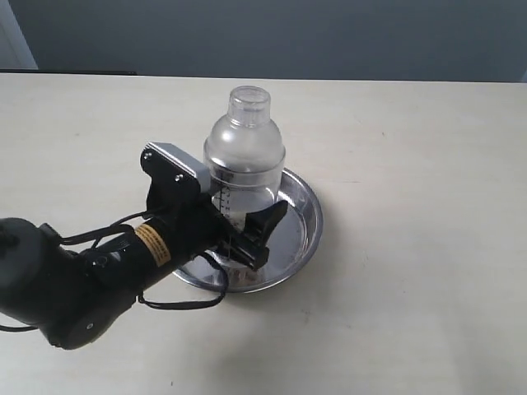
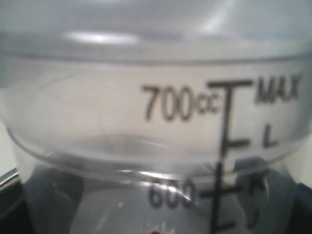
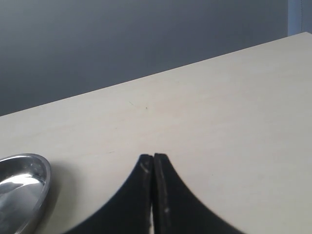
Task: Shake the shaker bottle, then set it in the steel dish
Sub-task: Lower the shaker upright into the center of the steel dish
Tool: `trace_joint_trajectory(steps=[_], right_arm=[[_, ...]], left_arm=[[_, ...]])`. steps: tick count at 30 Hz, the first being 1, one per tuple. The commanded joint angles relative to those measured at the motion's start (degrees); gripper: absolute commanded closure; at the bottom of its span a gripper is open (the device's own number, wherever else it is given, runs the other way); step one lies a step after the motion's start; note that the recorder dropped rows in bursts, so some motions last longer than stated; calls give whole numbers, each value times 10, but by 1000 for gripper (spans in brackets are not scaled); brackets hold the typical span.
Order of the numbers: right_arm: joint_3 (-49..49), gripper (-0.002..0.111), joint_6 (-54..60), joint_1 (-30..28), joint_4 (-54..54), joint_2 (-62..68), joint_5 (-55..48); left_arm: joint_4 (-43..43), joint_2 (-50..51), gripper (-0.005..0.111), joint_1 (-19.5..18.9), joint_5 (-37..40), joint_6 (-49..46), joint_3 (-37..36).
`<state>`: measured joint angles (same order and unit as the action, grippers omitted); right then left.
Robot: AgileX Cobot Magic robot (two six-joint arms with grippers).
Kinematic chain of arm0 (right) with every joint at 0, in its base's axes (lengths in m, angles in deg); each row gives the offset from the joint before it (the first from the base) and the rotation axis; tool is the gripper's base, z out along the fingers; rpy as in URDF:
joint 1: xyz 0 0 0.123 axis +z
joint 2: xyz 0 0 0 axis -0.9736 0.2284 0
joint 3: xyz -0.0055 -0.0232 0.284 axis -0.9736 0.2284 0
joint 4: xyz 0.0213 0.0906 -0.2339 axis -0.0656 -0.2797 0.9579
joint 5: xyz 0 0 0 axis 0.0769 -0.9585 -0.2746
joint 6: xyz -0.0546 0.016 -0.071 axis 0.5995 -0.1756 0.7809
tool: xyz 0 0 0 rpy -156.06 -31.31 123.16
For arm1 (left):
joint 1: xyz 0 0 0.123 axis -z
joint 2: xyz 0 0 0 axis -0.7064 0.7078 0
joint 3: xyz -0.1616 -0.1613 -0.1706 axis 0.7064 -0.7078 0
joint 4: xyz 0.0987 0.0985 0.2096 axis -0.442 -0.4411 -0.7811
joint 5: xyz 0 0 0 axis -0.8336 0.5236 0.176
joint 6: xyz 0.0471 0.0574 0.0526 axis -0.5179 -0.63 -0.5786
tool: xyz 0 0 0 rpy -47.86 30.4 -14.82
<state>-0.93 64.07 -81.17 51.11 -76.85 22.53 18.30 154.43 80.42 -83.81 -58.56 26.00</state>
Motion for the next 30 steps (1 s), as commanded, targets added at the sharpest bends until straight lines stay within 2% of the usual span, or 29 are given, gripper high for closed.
trace_joint_trajectory(steps=[1, 7, 13, 20, 30], right_arm=[[0, 109, 2, -2, 1, -3, 6], [0, 109, 2, -2, 1, -3, 6], [0, 109, 2, -2, 1, -3, 6], [0, 109, 2, -2, 1, -3, 6], [0, 109, 2, -2, 1, -3, 6]], left_arm=[[65, -2, 106, 1, -16, 17, 15], [58, -2, 106, 1, -1, 14, 36], [51, 1, 106, 1, 83, 14, 72], [62, 48, 106, 1, 74, 16, 72], [61, 47, 106, 1, 55, 20, 72]])
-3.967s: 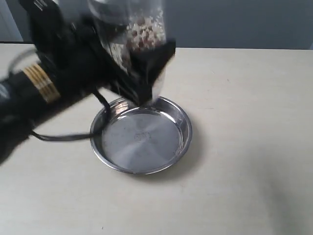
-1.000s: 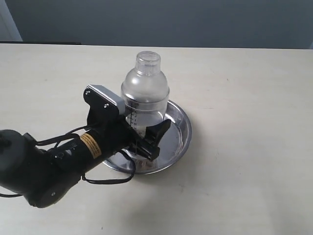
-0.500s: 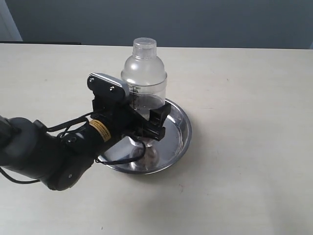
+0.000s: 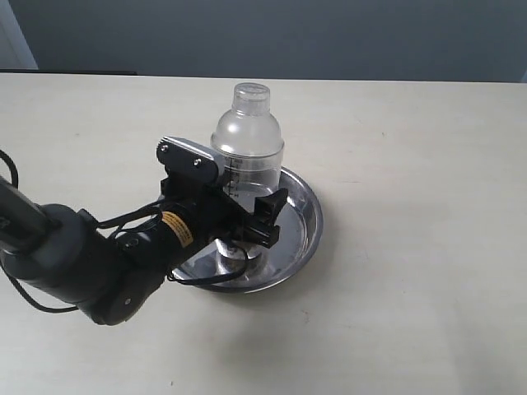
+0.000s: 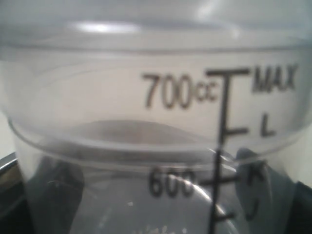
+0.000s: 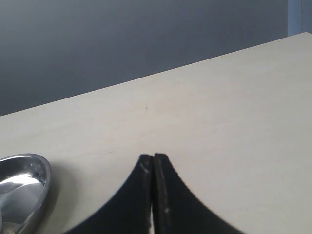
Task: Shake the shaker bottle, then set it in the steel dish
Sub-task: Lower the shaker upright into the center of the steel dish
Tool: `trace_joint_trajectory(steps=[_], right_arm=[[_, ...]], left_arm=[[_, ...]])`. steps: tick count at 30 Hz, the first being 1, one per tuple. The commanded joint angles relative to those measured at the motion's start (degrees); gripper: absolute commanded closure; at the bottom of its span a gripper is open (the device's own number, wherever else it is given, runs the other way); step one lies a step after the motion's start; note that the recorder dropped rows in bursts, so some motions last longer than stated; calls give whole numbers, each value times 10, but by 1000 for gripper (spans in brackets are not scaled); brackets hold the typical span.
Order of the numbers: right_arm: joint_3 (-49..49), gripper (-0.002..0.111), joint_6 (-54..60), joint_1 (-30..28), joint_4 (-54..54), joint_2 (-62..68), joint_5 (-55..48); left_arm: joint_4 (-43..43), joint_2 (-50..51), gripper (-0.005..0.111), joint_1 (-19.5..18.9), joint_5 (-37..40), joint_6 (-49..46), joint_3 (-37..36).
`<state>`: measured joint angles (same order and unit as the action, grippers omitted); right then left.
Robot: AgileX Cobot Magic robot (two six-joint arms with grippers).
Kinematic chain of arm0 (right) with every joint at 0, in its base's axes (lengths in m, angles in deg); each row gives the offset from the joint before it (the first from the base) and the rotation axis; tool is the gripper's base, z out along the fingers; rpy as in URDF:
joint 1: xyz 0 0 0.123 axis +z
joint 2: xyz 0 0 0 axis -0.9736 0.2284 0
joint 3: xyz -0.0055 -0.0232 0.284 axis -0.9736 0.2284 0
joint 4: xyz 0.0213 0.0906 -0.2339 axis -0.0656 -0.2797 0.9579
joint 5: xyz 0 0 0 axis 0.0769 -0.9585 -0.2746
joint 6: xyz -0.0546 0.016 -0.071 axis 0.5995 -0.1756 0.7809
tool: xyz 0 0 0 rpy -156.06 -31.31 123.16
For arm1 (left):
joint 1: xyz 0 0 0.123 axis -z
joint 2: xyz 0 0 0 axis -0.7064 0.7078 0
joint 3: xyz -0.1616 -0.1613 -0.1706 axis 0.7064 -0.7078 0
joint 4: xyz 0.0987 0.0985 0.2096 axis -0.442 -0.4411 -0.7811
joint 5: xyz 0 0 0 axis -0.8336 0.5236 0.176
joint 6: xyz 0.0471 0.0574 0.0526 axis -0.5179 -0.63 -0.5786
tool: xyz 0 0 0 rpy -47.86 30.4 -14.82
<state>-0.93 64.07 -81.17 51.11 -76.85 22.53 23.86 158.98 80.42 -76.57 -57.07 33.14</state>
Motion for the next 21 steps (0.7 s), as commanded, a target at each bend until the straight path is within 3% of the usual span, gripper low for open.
trace_joint_trajectory(steps=[1, 14, 17, 21], right_arm=[[0, 109, 2, -2, 1, -3, 6], [0, 109, 2, -2, 1, -3, 6], [0, 109, 2, -2, 1, -3, 6], [0, 109, 2, -2, 1, -3, 6]], left_arm=[[5, 2, 106, 1, -17, 5, 1], [-9, 2, 106, 1, -19, 9, 1], [-11, 2, 94, 1, -19, 36, 1], [-17, 2, 66, 1, -18, 38, 1]])
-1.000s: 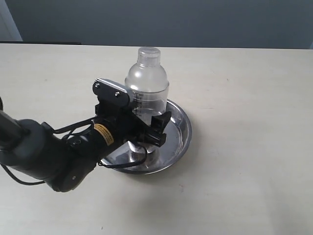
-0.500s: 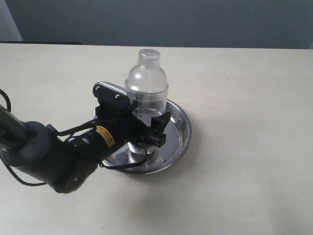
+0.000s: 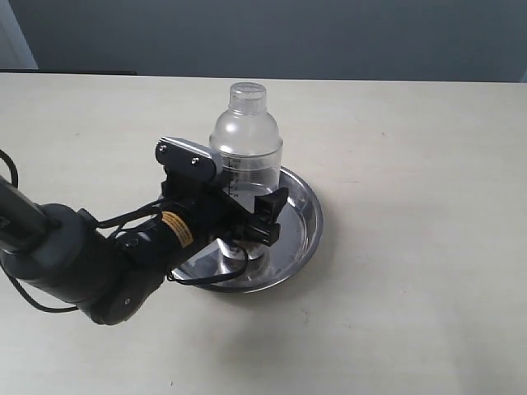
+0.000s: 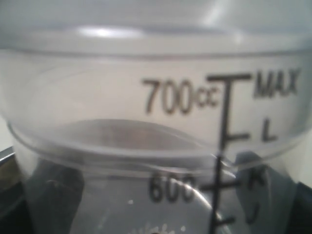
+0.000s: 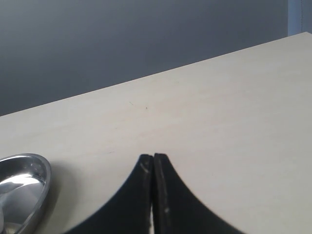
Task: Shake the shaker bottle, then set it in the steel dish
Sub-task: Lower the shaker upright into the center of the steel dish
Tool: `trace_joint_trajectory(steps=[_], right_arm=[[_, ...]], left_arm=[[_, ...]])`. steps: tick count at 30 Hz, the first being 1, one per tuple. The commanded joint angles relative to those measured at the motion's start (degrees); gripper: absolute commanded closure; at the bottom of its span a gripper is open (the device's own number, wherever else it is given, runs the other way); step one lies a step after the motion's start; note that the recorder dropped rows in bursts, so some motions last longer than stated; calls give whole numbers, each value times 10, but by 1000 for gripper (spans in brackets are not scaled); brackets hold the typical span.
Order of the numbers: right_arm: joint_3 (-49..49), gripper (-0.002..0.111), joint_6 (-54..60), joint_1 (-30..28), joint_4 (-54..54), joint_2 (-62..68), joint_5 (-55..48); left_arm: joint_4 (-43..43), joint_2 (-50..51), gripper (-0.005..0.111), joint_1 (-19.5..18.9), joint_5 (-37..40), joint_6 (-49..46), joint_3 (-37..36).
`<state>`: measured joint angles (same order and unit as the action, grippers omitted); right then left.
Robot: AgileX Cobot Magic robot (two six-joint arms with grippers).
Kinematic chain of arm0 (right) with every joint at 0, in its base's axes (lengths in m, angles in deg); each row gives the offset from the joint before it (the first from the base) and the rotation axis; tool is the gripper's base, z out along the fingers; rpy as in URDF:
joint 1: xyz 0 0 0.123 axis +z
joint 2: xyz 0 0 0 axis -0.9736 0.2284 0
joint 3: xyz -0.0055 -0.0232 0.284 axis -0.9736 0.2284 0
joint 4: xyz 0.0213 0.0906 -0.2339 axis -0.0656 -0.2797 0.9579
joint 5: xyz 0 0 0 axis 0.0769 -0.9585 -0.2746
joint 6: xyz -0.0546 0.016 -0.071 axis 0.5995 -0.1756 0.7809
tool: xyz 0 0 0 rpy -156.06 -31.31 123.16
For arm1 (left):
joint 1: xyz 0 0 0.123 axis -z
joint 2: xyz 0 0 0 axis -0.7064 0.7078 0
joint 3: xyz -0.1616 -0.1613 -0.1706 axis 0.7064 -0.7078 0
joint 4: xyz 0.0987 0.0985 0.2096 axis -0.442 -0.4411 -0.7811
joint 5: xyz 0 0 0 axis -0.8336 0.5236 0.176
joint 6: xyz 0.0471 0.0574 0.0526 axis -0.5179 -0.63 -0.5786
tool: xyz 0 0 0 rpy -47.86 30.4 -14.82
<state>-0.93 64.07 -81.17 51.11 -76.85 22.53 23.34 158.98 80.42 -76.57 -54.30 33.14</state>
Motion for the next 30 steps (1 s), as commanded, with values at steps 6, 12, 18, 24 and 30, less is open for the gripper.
trace_joint_trajectory(steps=[6, 12, 18, 24, 30], right_arm=[[0, 109, 2, -2, 1, -3, 6], [0, 109, 2, -2, 1, -3, 6], [0, 109, 2, -2, 1, -3, 6], [0, 109, 2, -2, 1, -3, 6], [0, 109, 2, -2, 1, -3, 6]], left_arm=[[-17, 2, 31, 1, -17, 6, 1], [-56, 2, 1, 1, -17, 2, 1], [-75, -1, 1, 1, -14, -2, 1], [-86, -36, 1, -24, 31, -12, -10], [-103, -44, 1, -30, 41, -6, -16]])
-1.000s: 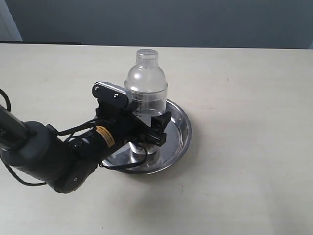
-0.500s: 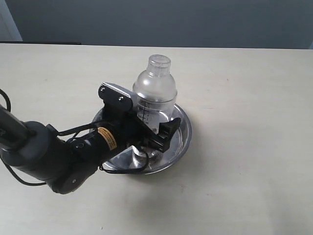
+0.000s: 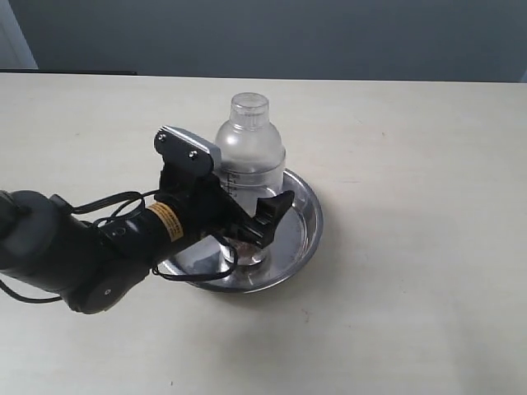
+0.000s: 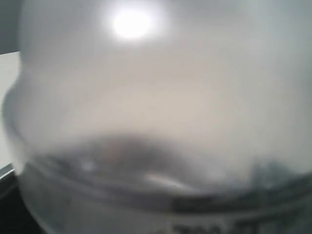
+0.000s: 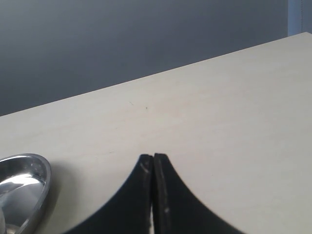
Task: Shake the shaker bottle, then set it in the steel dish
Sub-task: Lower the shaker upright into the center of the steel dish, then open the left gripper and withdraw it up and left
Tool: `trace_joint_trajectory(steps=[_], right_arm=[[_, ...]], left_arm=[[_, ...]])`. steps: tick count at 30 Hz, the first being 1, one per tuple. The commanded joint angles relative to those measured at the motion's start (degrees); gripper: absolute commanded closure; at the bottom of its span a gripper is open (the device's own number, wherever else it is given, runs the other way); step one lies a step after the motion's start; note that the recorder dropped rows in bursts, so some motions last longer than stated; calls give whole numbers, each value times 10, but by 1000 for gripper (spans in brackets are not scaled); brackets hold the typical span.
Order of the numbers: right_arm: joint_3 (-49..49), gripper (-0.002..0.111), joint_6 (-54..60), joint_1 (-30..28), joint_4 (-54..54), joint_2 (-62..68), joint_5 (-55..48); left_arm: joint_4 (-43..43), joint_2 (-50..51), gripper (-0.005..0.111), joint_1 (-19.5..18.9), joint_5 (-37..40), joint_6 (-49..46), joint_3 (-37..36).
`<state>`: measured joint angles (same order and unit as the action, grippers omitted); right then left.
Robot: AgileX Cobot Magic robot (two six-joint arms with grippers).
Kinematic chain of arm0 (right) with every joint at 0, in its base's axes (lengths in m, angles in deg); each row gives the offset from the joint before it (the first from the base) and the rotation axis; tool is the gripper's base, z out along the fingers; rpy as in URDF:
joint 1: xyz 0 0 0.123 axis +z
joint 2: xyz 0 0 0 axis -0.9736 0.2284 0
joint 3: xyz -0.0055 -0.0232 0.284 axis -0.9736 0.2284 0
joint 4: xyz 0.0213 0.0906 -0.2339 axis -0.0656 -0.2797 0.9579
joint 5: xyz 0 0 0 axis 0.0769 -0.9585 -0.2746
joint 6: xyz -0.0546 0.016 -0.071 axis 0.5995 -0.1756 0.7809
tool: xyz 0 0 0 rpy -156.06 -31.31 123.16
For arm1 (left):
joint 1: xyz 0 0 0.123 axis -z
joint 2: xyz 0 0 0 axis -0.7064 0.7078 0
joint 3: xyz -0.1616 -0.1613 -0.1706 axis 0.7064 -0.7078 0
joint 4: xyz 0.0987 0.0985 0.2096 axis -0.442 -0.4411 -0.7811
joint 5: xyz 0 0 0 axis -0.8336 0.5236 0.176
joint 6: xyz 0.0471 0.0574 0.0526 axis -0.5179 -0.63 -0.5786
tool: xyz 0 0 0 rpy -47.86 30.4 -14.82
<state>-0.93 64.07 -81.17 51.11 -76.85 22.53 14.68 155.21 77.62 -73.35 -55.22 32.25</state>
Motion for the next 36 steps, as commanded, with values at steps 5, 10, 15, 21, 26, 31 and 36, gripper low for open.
trace_joint_trajectory(steps=[5, 10, 15, 21, 26, 31, 36], right_arm=[[0, 109, 2, -2, 1, -3, 6], [0, 109, 2, -2, 1, -3, 6], [0, 109, 2, -2, 1, -3, 6], [0, 109, 2, -2, 1, -3, 6], [0, 109, 2, -2, 1, -3, 6], [0, 109, 2, -2, 1, -3, 6], [0, 109, 2, -2, 1, -3, 6]], left_arm=[[-36, -7, 1, -1, 11, 16, -12], [-36, -17, 1, -1, 14, 28, -18], [-34, -39, 1, -1, 23, 28, -19], [-34, -65, 2, -1, 57, 27, -19], [-35, -81, 2, -7, 63, 27, -19], [-35, -100, 2, -7, 52, 27, -19], [-33, -127, 2, -7, 52, 27, -19]])
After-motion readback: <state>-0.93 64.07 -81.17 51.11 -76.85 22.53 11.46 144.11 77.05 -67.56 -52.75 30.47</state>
